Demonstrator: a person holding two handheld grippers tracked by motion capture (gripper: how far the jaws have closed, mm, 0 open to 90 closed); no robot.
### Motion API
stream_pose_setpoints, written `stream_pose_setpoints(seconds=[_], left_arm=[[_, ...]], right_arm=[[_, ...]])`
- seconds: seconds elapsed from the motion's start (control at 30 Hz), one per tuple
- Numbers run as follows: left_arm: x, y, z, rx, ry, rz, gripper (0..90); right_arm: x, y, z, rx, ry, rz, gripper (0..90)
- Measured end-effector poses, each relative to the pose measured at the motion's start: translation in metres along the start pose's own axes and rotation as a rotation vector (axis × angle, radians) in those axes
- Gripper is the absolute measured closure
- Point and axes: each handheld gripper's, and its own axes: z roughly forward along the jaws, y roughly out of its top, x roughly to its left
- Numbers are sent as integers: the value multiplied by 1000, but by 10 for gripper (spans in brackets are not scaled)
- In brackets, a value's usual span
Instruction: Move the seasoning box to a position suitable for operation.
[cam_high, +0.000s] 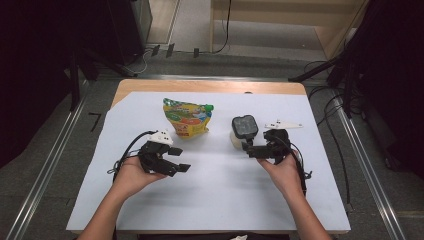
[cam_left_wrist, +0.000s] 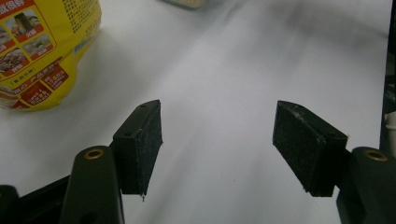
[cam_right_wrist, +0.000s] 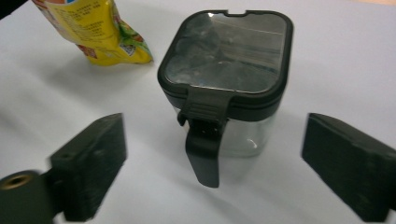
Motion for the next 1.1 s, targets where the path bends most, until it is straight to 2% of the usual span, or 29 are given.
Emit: stream_pose_setpoints(seconds=[0.07, 0.13, 0.37, 0.57, 0.67, 0.83, 0.9, 1.0, 1.1], left_arm=[[0, 0, 0, -2, 1, -2, 339], [0, 0, 0, -2, 0, -3, 339], [1, -1, 0, 1, -3, -6, 339], [3, -2, 0, -2, -5, -14, 342], [3, -1, 1, -2, -6, -13, 342], [3, -2, 1, 2, -7, -13, 342], [3, -2, 0, -1, -8, -16, 342], [4, -2, 0, -1, -10, -16, 342], [4, -2, 0, -2, -10, -17, 342]], right_arm=[[1, 3, 6, 3, -15, -4, 11], [2, 4, 9, 1, -28, 4, 9], [3, 8, 26, 1, -82, -13, 9], [4, 7, 40, 8, -109, 7, 14], [7, 8, 50, -9, -142, 23, 14], [9, 10, 62, -29, -164, 40, 36], [9, 9, 66, -35, -169, 63, 45], [9, 7, 72, -40, -199, 78, 53], [12, 6, 75, -71, -213, 74, 96]])
